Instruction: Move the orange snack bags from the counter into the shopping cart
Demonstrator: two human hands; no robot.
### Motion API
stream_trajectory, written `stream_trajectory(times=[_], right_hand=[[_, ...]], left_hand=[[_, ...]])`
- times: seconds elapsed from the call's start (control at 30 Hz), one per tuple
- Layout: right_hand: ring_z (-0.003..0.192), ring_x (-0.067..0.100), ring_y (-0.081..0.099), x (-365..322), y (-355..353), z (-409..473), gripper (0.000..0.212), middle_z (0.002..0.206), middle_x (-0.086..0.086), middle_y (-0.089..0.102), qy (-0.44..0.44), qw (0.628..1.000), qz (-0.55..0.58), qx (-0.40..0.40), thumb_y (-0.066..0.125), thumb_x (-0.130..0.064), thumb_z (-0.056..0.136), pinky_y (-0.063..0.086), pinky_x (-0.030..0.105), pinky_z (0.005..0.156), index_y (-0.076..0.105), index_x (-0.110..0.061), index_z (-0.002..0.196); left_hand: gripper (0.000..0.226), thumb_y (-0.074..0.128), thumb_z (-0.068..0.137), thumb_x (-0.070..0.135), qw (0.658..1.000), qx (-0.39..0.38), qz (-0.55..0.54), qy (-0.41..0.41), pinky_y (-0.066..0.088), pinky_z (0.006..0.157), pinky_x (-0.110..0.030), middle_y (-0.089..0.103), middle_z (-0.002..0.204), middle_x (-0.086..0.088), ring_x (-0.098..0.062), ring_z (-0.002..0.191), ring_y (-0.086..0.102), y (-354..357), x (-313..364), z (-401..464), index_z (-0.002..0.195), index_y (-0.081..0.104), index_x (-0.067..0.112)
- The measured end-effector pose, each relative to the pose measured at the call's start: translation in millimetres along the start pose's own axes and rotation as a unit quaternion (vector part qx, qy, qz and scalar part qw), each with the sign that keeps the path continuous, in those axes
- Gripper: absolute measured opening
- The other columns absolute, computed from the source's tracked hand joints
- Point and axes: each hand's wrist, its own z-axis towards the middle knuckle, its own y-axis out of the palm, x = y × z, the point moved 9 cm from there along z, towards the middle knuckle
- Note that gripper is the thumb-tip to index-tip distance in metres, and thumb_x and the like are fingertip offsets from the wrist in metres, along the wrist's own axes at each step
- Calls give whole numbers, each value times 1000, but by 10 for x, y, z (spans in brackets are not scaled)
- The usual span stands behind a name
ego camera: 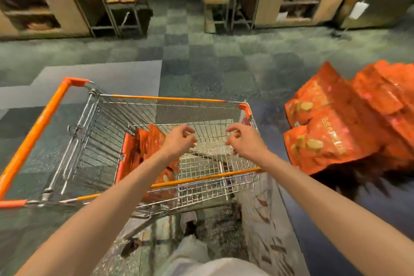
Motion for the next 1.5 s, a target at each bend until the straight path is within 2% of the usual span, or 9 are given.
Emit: stream_trajectory(times=[0.37, 0.47, 0.63, 0.73, 0.87, 0.97, 1.1, 1.23, 1.5], right_hand=[[44, 10, 57, 744, -1519, -914, 23, 80, 10, 71, 76, 986, 16, 148, 51, -10, 90, 43, 18, 43, 59, -11, 112], [53, 21, 63, 936, -1743, -1073, 22, 79, 11, 71, 103, 979, 14, 176, 51, -14, 90, 48, 28, 48, 60, -14, 110], [54, 17, 66, 1314, -2265, -1203, 21, 79, 5, 73, 155, 956, 10, 250, 53, -16, 88, 56, 30, 54, 61, -20, 107], [64, 18, 69, 1464, -2430, -1098, 21, 81, 1, 72, 174, 949, -6, 264, 55, -21, 88, 59, 38, 63, 61, -21, 108], [96, 17, 64, 1569, -2616, -879, 27, 107, 2, 69, 194, 935, -78, 287, 54, -23, 90, 50, 29, 79, 62, -18, 115], [106, 22, 62, 1620, -2721, -658, 29, 114, 4, 67, 217, 917, -126, 310, 52, -21, 91, 48, 31, 85, 61, -15, 119], [113, 25, 57, 1708, -2764, -452, 29, 122, 6, 60, 249, 900, -180, 308, 53, -19, 91, 49, 37, 93, 57, -13, 120], [115, 27, 55, 1783, -2804, -245, 29, 122, 5, 57, 280, 884, -215, 307, 52, -20, 91, 49, 41, 93, 52, -16, 120], [103, 27, 60, 1858, -2920, -63, 24, 110, 4, 64, 309, 866, -245, 307, 52, -21, 92, 53, 41, 80, 52, -17, 116]], left_hand=[[22, 53, 89, 7, 983, -131, 50, 122, 55, 64, -25, 71, 89, -3, -12, 74, 68, 1338, 1403, -151, 106, 64, 15], [23, 58, 85, 8, 973, -159, 71, 154, 55, 69, -32, 71, 89, -8, -18, 76, 69, 1586, 1665, -108, 106, 66, 12], [22, 59, 83, 7, 949, -220, 95, 204, 56, 73, -39, 71, 85, -12, -24, 77, 68, 2164, 2234, 156, 104, 65, 9], [20, 60, 82, 5, 944, -243, 88, 206, 55, 74, -37, 69, 81, -12, -22, 72, 64, 2402, 2459, 384, 102, 65, 7], [16, 58, 81, 8, 928, -268, 104, 237, 54, 77, -34, 71, 78, -5, -20, 74, 65, 2676, 2779, 736, 93, 63, 17], [19, 57, 82, 9, 911, -280, 134, 272, 53, 85, -34, 73, 88, -4, -19, 83, 67, 2903, 2988, 1056, 92, 67, 22], [35, 47, 84, 5, 882, -283, 196, 322, 43, 97, -27, 69, 113, -2, -19, 109, 61, 3160, 3156, 1263, 109, 68, 17], [43, 47, 79, 4, 852, -267, 237, 383, 39, 104, -34, 61, 128, -6, -25, 122, 53, 3440, 3342, 1513, 118, 63, 14], [47, 52, 70, 6, 779, -167, 262, 544, 44, 91, -42, 59, 118, -10, -31, 113, 53, 3625, 3719, 1720, 115, 58, 12]])
